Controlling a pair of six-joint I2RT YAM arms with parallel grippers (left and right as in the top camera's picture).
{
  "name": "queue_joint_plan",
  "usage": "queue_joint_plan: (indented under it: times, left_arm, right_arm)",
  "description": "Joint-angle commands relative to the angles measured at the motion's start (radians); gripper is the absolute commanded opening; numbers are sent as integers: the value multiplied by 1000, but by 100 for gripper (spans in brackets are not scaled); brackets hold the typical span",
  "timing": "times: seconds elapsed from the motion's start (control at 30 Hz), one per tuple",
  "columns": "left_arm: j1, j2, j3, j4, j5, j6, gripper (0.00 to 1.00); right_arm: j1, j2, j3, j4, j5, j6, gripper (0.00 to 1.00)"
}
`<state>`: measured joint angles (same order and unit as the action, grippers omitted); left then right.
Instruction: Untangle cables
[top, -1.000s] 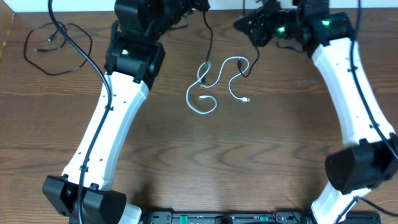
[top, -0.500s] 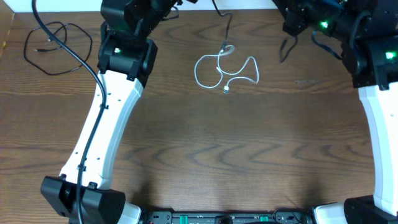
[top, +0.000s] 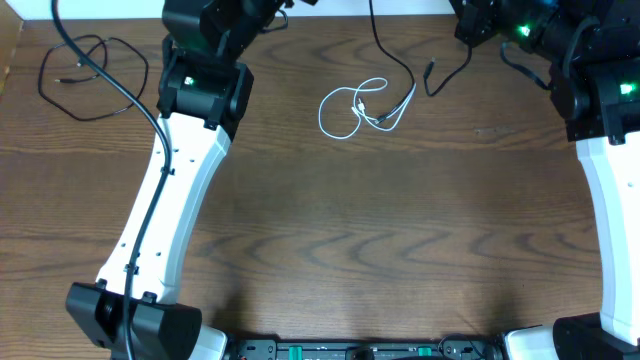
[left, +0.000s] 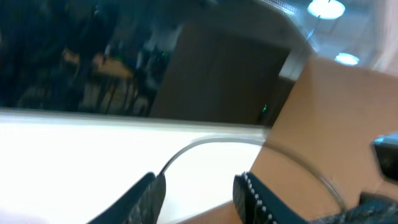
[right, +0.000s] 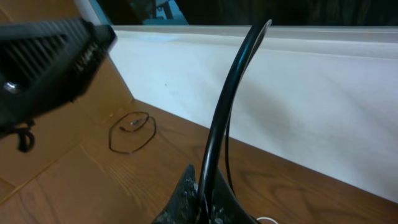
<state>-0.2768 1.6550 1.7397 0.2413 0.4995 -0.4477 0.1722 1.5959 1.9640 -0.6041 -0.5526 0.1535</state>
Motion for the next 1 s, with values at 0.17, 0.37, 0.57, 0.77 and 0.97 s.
queue_joint_plan:
  times: [0.17, 0.37, 0.57, 0.77, 0.97]
  left_arm:
    - [0, -9, 5, -162, 13, 80, 48]
    - [-1, -9, 5, -226, 13, 190, 62]
    - [-2, -9, 5, -293, 17, 435, 72]
    - [-2, -9, 5, -313, 33, 513, 72]
    - [-2, -9, 5, -312, 36, 512, 44]
  right_arm:
    - [0, -8, 11, 67, -192, 33, 1]
    - [0, -8, 11, 81, -329, 33, 1]
    - [10, -8, 11, 81, -432, 45, 1]
    - [28, -8, 11, 80, -490, 64, 1]
    - [39, -8, 11, 80, -497, 63, 1]
